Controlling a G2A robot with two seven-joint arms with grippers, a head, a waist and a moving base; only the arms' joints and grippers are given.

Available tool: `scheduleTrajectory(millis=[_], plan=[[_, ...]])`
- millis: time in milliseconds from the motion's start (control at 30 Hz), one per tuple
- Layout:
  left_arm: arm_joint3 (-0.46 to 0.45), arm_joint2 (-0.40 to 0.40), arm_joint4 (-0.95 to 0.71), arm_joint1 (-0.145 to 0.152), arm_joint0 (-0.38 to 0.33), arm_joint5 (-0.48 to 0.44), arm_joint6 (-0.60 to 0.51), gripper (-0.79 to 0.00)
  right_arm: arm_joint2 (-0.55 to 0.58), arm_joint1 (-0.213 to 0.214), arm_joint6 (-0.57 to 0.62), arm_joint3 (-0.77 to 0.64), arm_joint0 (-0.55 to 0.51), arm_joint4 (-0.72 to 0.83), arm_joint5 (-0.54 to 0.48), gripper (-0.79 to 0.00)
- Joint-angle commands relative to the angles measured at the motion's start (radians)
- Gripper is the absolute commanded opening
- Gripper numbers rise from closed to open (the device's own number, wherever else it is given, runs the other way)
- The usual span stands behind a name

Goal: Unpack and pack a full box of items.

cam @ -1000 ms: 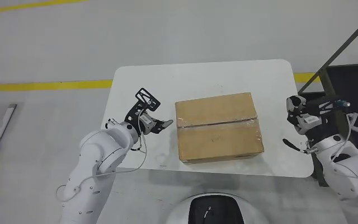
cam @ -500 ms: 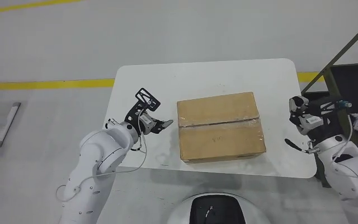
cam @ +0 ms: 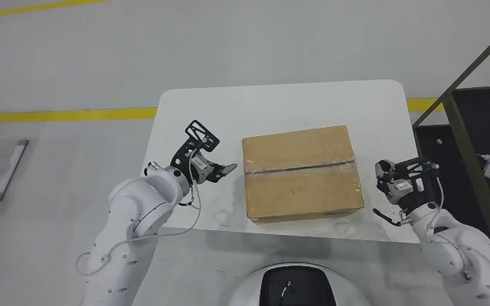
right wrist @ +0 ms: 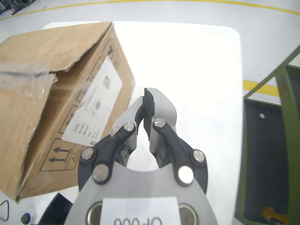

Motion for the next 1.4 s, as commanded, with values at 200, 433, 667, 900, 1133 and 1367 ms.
scheduleTrajectory(millis=[200,433,667,900,1133,1367], plan=[[0.0,0.0,0.0,0.0,0.0,0.0,0.0,0.0,-0.143,-0.014,-0.024,0.046,0.073,-0.036,-0.063,-0.785],[0.0,0.0,0.0,0.0,0.0,0.0,0.0,0.0,-0.217,-0.024,-0.026,0.073,0.12,-0.042,-0.104,-0.785],[0.0,0.0,0.0,0.0,0.0,0.0,0.0,0.0,-0.223,-0.025,-0.047,0.086,0.146,-0.062,-0.134,-0.785],[-0.05,0.042,-0.024,-0.007,-0.012,-0.013,0.049,0.0,-0.076,-0.009,-0.068,0.014,0.08,-0.045,-0.124,-0.785],[-0.064,0.203,-0.157,-0.037,-0.106,-0.05,0.041,0.0,0.045,0.005,-0.07,-0.057,0.01,-0.053,-0.166,-0.785],[-0.048,0.266,-0.175,-0.05,-0.135,-0.049,0.034,0.0,0.097,0.01,-0.079,-0.081,-0.03,-0.055,-0.184,-0.785]])
